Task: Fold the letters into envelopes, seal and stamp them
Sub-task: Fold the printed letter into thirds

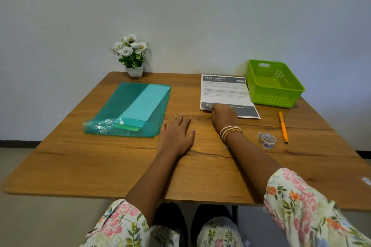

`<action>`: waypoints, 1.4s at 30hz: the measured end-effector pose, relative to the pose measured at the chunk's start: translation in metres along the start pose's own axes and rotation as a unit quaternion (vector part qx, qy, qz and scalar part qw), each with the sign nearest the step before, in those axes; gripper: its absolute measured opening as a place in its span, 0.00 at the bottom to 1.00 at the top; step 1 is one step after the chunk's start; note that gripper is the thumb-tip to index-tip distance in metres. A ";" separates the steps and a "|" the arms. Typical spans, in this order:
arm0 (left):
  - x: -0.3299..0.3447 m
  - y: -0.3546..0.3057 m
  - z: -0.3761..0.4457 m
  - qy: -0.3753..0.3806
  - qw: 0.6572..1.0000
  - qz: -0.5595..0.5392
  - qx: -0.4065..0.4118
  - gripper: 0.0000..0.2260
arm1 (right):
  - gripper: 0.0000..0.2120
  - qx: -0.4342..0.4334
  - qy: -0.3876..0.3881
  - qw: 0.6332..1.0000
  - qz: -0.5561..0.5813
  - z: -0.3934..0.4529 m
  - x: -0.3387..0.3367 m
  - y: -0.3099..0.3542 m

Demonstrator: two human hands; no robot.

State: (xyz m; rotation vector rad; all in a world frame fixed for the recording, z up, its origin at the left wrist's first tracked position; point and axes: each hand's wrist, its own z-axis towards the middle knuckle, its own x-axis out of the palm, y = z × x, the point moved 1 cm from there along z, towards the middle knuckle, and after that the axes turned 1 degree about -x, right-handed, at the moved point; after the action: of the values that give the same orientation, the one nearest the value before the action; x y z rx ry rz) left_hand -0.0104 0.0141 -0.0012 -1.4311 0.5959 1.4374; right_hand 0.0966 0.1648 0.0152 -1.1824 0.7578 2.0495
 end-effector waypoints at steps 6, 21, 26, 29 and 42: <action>-0.001 0.000 -0.001 -0.011 1.000 -0.017 -0.003 0.23 | 0.05 0.047 -0.102 0.981 0.156 -0.031 -0.015 0.003; -0.020 0.005 -0.028 -0.195 0.932 -0.302 -0.046 0.20 | 0.10 0.041 -0.013 0.919 0.392 -0.113 -0.053 -0.038; -0.017 0.003 -0.032 -0.184 0.963 -0.199 -0.013 0.15 | 0.16 0.042 0.036 0.917 0.395 -0.109 -0.060 -0.072; -0.014 0.002 -0.033 -0.183 0.973 -0.139 -0.012 0.15 | 0.17 0.054 0.061 0.910 0.407 -0.107 -0.065 -0.085; -0.013 0.001 -0.035 -0.178 0.978 -0.108 -0.003 0.10 | 0.16 0.085 0.075 0.955 0.273 -0.083 -0.084 -0.061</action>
State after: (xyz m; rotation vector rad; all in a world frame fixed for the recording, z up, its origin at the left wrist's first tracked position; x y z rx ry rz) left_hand 0.0021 -0.0205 0.0045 -1.1631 0.2032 1.4722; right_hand 0.2191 0.1208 0.0441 -1.1228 1.4376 2.2776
